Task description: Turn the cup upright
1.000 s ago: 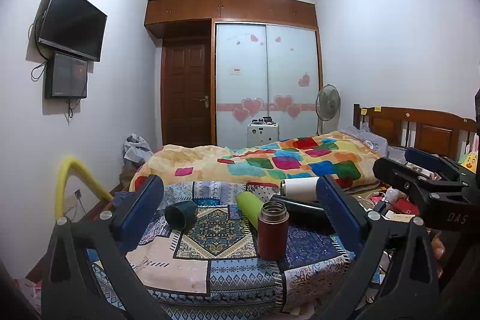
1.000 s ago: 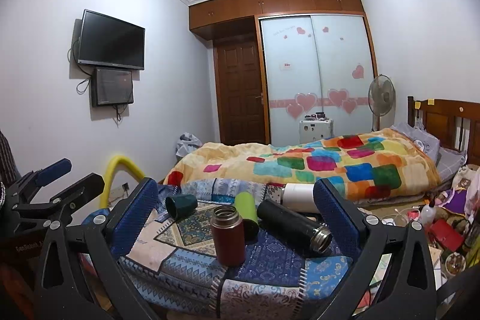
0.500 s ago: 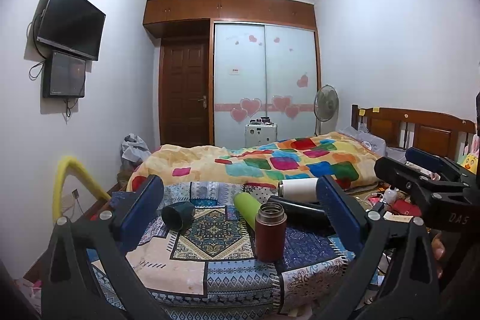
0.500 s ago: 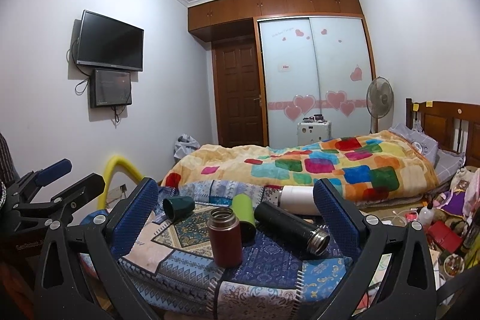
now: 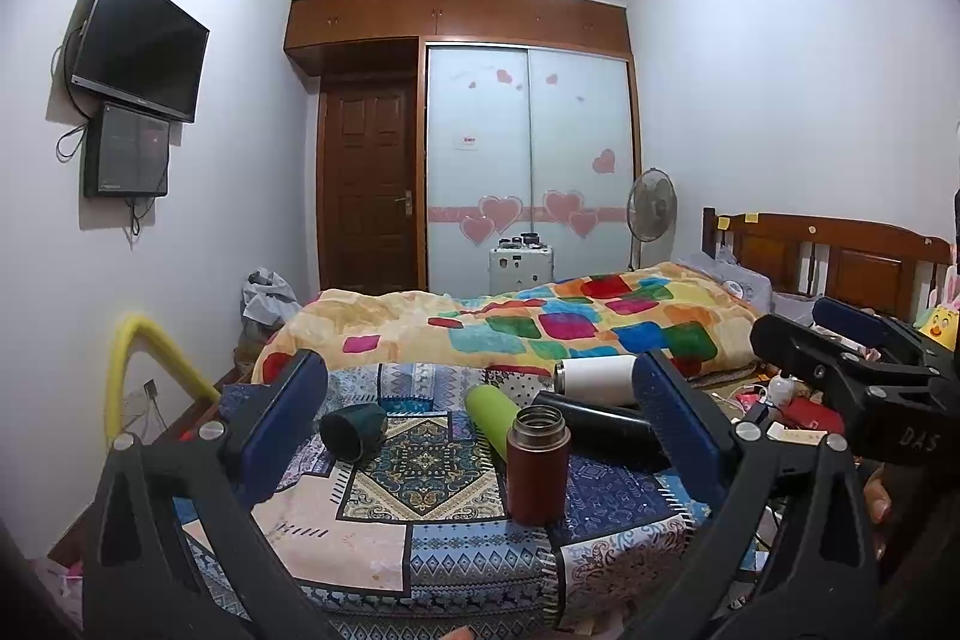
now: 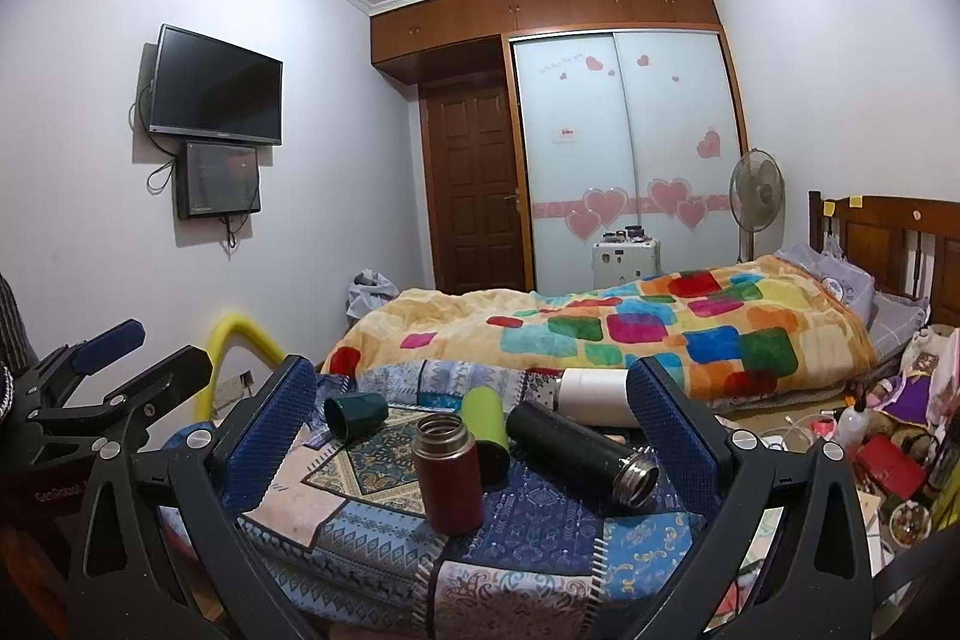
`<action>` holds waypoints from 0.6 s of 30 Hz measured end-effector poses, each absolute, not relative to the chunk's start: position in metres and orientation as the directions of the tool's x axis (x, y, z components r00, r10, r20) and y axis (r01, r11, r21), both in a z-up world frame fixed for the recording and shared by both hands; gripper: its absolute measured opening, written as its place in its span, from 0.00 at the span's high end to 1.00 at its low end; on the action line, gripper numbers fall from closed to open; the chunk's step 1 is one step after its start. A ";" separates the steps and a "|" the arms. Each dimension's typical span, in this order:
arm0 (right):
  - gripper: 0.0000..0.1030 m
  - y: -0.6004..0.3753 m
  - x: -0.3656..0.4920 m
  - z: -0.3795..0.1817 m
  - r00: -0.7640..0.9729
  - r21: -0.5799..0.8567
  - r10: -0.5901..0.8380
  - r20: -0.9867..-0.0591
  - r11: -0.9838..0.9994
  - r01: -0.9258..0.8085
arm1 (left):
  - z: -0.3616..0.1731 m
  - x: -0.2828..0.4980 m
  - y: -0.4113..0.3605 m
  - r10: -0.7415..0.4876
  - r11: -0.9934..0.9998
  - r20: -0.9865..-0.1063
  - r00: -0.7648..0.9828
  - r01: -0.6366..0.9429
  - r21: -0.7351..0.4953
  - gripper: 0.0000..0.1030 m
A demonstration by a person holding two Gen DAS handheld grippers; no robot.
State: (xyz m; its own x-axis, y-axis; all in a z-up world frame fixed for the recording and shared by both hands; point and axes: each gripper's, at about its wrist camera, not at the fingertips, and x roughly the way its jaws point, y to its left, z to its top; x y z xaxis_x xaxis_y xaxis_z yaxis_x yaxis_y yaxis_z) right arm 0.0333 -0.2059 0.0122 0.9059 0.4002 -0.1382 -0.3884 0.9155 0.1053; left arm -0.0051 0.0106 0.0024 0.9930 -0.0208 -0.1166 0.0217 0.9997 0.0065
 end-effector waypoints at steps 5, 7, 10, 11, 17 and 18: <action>0.00 -0.207 0.034 0.012 0.906 0.103 0.399 -0.139 0.916 -0.388 | 0.002 -0.004 0.008 -0.028 1.000 -0.119 0.992 0.029 0.008 0.00; 0.00 -0.207 0.034 0.012 0.906 0.102 0.399 -0.139 0.916 -0.388 | 0.002 -0.004 0.008 -0.035 0.999 -0.120 0.992 0.036 0.005 0.00; 0.00 -0.208 0.033 0.011 0.907 0.105 0.399 -0.135 0.916 -0.387 | 0.002 -0.004 0.009 -0.042 0.999 -0.119 0.992 0.042 0.001 0.00; 0.00 -0.209 0.034 0.012 0.907 0.107 0.400 -0.135 0.915 -0.388 | 0.002 -0.004 0.009 -0.043 0.999 -0.118 0.992 0.043 0.000 0.00; 0.00 -0.209 0.035 0.011 0.906 0.108 0.401 -0.134 0.915 -0.389 | 0.001 -0.003 0.009 -0.041 0.999 -0.123 0.992 0.042 0.000 0.00; 0.00 -0.209 0.035 0.011 0.907 0.108 0.400 -0.134 0.915 -0.388 | 0.001 -0.003 0.009 -0.042 0.999 -0.123 0.991 0.042 0.000 0.00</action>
